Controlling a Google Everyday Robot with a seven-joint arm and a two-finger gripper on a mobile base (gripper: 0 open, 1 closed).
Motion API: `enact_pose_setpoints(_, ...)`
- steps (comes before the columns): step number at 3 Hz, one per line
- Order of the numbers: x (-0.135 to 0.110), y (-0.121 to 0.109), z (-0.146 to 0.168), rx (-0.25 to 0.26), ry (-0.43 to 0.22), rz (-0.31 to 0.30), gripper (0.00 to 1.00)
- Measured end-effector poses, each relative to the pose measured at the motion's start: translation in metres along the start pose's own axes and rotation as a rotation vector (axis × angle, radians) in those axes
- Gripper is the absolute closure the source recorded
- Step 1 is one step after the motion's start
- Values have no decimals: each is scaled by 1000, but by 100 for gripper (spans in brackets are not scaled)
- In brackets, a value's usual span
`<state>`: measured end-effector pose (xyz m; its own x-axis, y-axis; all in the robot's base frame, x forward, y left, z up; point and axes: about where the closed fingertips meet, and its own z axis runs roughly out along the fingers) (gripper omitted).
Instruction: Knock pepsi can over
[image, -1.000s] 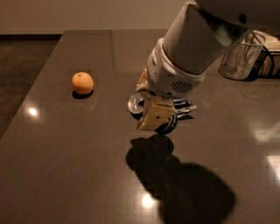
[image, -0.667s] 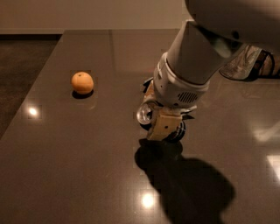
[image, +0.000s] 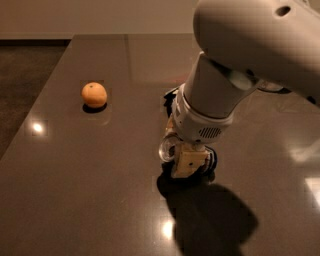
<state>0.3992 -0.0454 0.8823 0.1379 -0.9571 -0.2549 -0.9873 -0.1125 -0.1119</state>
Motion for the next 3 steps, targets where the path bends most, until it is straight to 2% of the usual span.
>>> enact_pose_setpoints(2, -11, 17, 15, -10, 51, -33, 38)
enact_pose_setpoints(3, -13, 22, 24, -27, 55, -39, 15)
